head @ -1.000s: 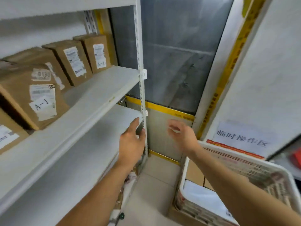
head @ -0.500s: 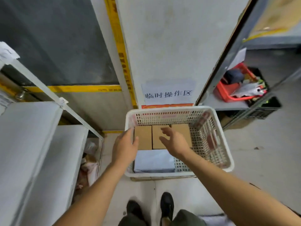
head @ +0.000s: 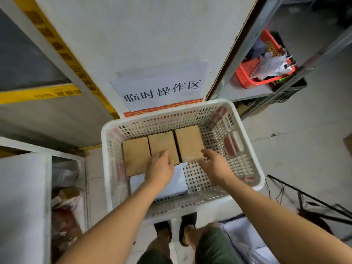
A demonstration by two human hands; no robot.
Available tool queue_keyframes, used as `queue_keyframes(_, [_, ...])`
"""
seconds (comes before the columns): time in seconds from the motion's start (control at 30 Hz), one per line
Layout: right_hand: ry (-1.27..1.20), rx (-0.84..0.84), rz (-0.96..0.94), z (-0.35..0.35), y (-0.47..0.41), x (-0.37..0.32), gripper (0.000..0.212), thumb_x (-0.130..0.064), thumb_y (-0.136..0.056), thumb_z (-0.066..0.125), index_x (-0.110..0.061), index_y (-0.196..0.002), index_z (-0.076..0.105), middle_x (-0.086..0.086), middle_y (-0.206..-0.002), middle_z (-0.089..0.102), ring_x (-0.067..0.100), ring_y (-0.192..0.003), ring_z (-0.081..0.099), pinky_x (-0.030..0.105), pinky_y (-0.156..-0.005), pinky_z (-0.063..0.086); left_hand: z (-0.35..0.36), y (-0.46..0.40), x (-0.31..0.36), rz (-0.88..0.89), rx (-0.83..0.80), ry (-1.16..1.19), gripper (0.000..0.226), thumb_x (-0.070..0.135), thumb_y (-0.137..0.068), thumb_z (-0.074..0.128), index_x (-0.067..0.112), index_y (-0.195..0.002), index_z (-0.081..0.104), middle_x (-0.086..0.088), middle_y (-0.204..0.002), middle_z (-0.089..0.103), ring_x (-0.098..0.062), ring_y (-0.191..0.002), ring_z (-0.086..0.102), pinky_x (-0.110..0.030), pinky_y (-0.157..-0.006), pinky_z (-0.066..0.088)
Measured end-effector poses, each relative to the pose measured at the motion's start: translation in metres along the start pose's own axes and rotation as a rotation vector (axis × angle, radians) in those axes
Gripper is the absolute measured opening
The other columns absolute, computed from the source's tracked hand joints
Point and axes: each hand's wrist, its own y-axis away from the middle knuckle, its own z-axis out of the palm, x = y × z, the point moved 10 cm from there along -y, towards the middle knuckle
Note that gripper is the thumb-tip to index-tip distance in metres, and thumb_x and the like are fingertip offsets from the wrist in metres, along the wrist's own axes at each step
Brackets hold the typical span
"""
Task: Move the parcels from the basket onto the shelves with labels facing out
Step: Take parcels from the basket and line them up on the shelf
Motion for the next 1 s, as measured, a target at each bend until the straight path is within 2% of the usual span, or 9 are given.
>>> queue_keyframes(0.13, [-0.011, -0.026, 0.080, 0.014, -0.041, 0.043, 0.054, -0.033, -0.104, 0.064, -0.015, -0.154, 0.051, 0.007, -0.148, 0.062, 0.024, -0.126, 0.063, 0.034, -0.101, 0.051, 0.047, -0.048, 0.009, -0.003, -0.052, 0.009, 0.048, 0.031, -0.109, 0.050, 0.014, -0.154, 0.046, -0.005, -0.154, 0.053, -0.027, -0.143, 0.045, -0.037, -0.114, 0.040])
queue_keyframes(0.27, [0.005, -0.064, 0.115, 0.028, -0.083, 0.072, 0.056, -0.035, -0.104, 0.063, -0.018, -0.155, 0.049, 0.005, -0.144, 0.064, 0.019, -0.109, 0.067, 0.027, -0.084, 0.051, 0.087, -0.094, 0.009, -0.037, -0.080, 0.009, 0.056, 0.033, -0.109, 0.050, 0.015, -0.160, 0.039, -0.006, -0.158, 0.051, -0.028, -0.145, 0.043, -0.038, -0.114, 0.042])
queue_keyframes(0.33, [0.007, -0.068, 0.109, 0.033, -0.110, 0.082, 0.057, -0.036, -0.103, 0.064, -0.019, -0.155, 0.049, 0.004, -0.142, 0.066, 0.019, -0.099, 0.070, 0.031, -0.081, 0.054, 0.106, -0.118, 0.008, -0.063, -0.086, 0.040, 0.057, 0.032, -0.108, 0.051, 0.015, -0.161, 0.037, -0.008, -0.157, 0.051, -0.030, -0.144, 0.044, -0.040, -0.114, 0.043])
queue_keyframes(0.43, [0.008, -0.088, 0.104, 0.049, -0.143, 0.096, 0.058, -0.039, -0.101, 0.064, -0.018, -0.153, 0.049, 0.006, -0.138, 0.067, 0.025, -0.107, 0.071, 0.035, -0.086, 0.057, 0.137, -0.144, -0.001, -0.151, -0.109, 0.087, 0.063, 0.034, -0.108, 0.051, 0.017, -0.164, 0.027, -0.012, -0.151, 0.055, -0.034, -0.139, 0.048, -0.045, -0.107, 0.050])
queue_keyframes(0.5, [-0.006, -0.097, 0.128, 0.060, -0.162, 0.107, 0.062, -0.036, -0.101, 0.066, -0.015, -0.156, 0.044, 0.010, -0.143, 0.063, 0.029, -0.121, 0.066, 0.039, -0.098, 0.055, 0.154, -0.160, -0.006, -0.209, -0.126, 0.100, 0.068, 0.037, -0.108, 0.050, 0.020, -0.166, 0.019, -0.015, -0.139, 0.063, -0.036, -0.131, 0.055, -0.047, -0.098, 0.055])
queue_keyframes(0.67, [-0.093, -0.160, 0.189, 0.087, -0.195, 0.119, 0.081, -0.035, -0.100, 0.069, -0.015, -0.165, 0.024, 0.012, -0.157, 0.050, 0.030, -0.139, 0.053, 0.036, -0.112, 0.044, 0.184, -0.181, -0.011, -0.304, -0.144, 0.174, 0.078, 0.038, -0.106, 0.053, 0.015, -0.167, 0.010, -0.014, -0.163, 0.039, -0.037, -0.145, 0.040, -0.044, -0.114, 0.041])
queue_keyframes(0.8, [-0.169, -0.177, 0.242, 0.098, -0.200, 0.124, 0.091, -0.034, -0.099, 0.072, -0.016, -0.167, 0.015, 0.012, -0.160, 0.046, 0.030, -0.145, 0.047, 0.035, -0.116, 0.039, 0.197, -0.182, -0.014, -0.332, -0.140, 0.211, 0.080, 0.038, -0.104, 0.055, 0.017, -0.167, 0.010, -0.014, -0.161, 0.038, -0.037, -0.145, 0.035, -0.046, -0.119, 0.038])
queue_keyframes(0.9, [-0.230, -0.162, 0.258, 0.096, -0.194, 0.122, 0.091, -0.030, -0.097, 0.074, -0.015, -0.166, 0.016, 0.012, -0.158, 0.048, 0.029, -0.142, 0.049, 0.032, -0.112, 0.041, 0.198, -0.180, -0.018, -0.343, -0.130, 0.320, 0.075, 0.034, -0.102, 0.058, 0.026, -0.164, 0.018, -0.015, -0.148, 0.047, -0.040, -0.130, 0.050, -0.052, -0.107, 0.052])
queue_keyframes(1.0, [-0.266, -0.133, 0.237, 0.085, -0.182, 0.113, 0.094, -0.030, -0.096, 0.076, -0.015, -0.167, 0.016, 0.010, -0.159, 0.047, 0.026, -0.143, 0.047, 0.025, -0.108, 0.038, 0.192, -0.169, -0.020, -0.343, -0.140, 0.403, 0.076, 0.034, -0.101, 0.057, 0.037, -0.164, 0.015, -0.012, -0.149, 0.049, -0.033, -0.124, 0.057, -0.043, -0.094, 0.059])
